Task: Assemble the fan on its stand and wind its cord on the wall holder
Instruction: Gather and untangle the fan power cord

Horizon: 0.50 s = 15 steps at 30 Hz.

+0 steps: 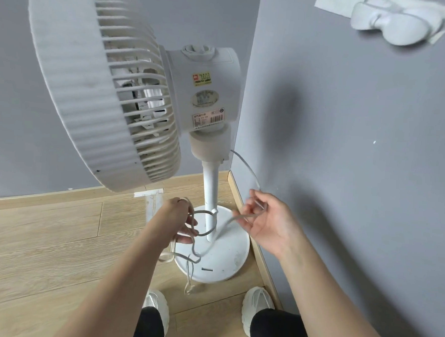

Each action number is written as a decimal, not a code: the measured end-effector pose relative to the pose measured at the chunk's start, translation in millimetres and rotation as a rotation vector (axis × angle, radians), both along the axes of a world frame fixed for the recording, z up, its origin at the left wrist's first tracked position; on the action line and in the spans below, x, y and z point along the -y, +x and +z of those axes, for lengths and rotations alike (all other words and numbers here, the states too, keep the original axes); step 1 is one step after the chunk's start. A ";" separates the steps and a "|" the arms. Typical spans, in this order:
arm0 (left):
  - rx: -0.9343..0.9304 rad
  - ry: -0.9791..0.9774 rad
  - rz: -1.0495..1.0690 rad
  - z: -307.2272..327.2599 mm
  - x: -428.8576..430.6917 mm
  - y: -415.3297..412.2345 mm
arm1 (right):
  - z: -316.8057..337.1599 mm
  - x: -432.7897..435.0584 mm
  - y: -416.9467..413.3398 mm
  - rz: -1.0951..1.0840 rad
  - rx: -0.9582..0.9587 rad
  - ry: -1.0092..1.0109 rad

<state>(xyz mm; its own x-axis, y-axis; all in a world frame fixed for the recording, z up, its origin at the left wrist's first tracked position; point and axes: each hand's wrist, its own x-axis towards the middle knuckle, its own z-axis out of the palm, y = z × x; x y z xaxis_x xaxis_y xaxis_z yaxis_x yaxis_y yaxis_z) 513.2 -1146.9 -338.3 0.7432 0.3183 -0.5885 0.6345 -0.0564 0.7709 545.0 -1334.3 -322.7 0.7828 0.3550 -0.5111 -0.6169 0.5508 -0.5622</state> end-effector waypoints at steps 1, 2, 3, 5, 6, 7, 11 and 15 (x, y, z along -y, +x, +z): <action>-0.020 0.008 0.005 -1.4 0.1 1.3 | 1.7 -2.0 -2.9 0.050 0.030 0.038; -0.045 0.022 0.002 -3.1 -0.2 3.2 | 3.3 -3.6 -4.9 0.076 0.056 0.078; -0.066 0.055 -0.015 -4.1 -0.7 4.1 | 4.9 -4.5 -5.8 0.075 0.064 0.132; -0.085 0.176 -0.109 -9.2 -3.5 3.5 | 6.2 -2.8 -2.1 0.031 0.049 0.140; -0.090 0.252 -0.174 -11.3 -5.5 2.1 | 5.6 0.0 1.5 -0.004 0.057 0.043; -0.088 0.328 -0.234 -12.3 -7.8 -0.5 | 3.4 2.9 4.7 -0.036 0.085 -0.114; -0.081 0.489 -0.348 -13.8 -17.1 -0.8 | -5.0 11.0 9.4 -0.129 0.431 -0.921; -0.037 0.513 -0.427 -14.0 -23.2 -2.4 | -4.1 11.3 6.5 -0.099 0.595 -1.247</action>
<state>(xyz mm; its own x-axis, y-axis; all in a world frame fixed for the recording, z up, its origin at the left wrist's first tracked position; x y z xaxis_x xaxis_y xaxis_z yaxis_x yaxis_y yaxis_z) 510.8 -1123.7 -352.3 0.8482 0.2472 -0.4685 0.5009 -0.6619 0.5576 551.6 -1345.6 -326.8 0.9876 -0.1542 -0.0299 -0.1011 -0.4786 -0.8722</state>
